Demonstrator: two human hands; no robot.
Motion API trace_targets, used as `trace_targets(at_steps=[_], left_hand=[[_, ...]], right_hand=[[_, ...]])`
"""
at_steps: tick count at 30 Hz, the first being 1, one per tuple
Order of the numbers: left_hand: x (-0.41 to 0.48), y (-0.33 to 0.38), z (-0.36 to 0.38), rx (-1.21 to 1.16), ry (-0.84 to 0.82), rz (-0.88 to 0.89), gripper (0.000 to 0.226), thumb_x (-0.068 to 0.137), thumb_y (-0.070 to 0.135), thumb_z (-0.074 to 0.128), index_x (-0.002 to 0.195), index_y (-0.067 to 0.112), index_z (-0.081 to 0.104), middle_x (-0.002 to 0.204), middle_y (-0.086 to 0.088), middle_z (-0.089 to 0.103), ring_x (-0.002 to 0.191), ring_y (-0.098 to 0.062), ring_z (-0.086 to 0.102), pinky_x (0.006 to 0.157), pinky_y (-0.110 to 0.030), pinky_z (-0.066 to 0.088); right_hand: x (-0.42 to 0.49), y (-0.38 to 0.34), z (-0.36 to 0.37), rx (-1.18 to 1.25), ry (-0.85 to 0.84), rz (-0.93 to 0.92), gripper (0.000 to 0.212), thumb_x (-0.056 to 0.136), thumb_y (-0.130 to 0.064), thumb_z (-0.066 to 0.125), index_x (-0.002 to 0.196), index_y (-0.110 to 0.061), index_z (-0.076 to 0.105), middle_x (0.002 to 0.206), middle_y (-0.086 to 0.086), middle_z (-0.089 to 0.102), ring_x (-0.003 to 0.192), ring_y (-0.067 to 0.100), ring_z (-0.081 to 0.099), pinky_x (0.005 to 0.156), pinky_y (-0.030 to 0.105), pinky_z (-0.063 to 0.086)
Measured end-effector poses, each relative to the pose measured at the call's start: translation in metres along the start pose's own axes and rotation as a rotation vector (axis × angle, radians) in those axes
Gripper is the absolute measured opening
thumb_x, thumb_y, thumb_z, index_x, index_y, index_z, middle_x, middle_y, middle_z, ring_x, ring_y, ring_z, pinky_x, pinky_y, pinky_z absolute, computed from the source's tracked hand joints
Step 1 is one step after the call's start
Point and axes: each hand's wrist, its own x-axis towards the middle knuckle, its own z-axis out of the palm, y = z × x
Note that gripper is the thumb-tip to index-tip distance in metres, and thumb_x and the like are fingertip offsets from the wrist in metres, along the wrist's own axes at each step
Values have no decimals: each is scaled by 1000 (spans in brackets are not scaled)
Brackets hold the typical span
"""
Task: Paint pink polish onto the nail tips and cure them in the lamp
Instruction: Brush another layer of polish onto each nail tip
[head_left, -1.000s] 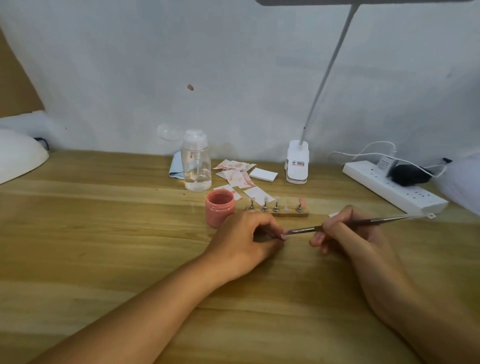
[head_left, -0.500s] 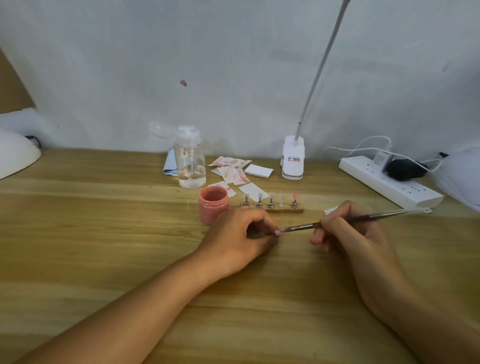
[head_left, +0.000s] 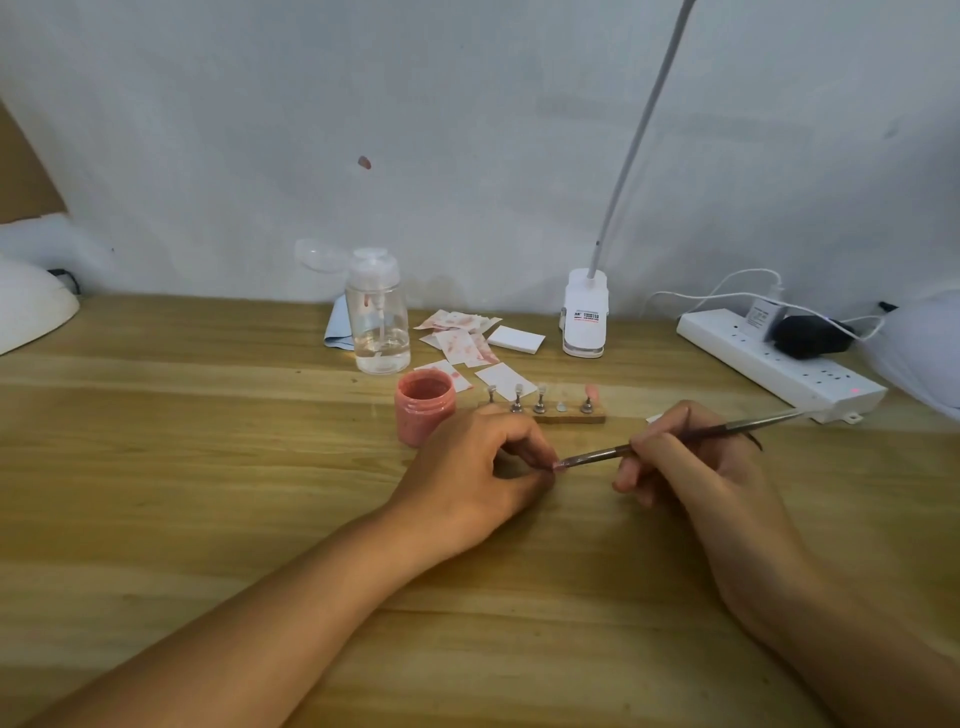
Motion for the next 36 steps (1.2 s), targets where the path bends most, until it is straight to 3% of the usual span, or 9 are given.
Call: trace_targets(at_steps=[6,12,17,23,25,31,36], left_hand=[[-1,5,0,24,24,27,6,81,23,79,80,24,74,83,12,64,84,-1,59,70,-14,45],[-1,6,0,85,29,41,8,81,21,79,81,27,73,85,10,63,87,-4,55,77,-27,46],[-1,8,-1,96,53,62,9,82,31,77,77,29,70,82,12,61,85,-3,54,78,-26,45],[-3,9,-2,150,39,75,8,81,20,77,83,27,73,85,7,61,90,-10,53,80,-32,44],[-4,9,-2,163,46,82,7,81,23,77,82,29,72,85,8,61,89,-10,53,79,-33,44],[-4,8,-1,148,63,83,13,82,32,78,76,35,67,81,14,59,87,-5,52,77,-29,44],[-3,6,-3,75,25,31,5,82,26,78,82,28,74,84,13,65,85,-2,58,73,-18,46]], right_hand=[[3,2,-4,23,114,26,16,88,-3,53,72,-4,52,58,8,61,60,19,48,64,33,41],[2,1,-2,-26,22,11,12,90,-4,55,79,0,54,59,7,66,53,12,54,56,21,47],[7,2,-5,24,147,34,15,88,-4,53,73,-5,53,56,6,60,65,25,51,67,35,42],[2,0,0,-29,20,14,12,90,-3,54,80,2,53,58,7,65,52,12,53,54,21,46],[3,0,0,-46,51,13,11,89,-5,55,80,1,54,58,6,65,54,12,54,57,23,47],[3,1,-3,26,171,50,18,89,-5,52,71,-5,52,54,4,57,67,26,49,77,45,45],[1,-2,-2,34,89,47,15,91,-3,51,77,2,51,55,8,58,61,22,49,66,35,42]])
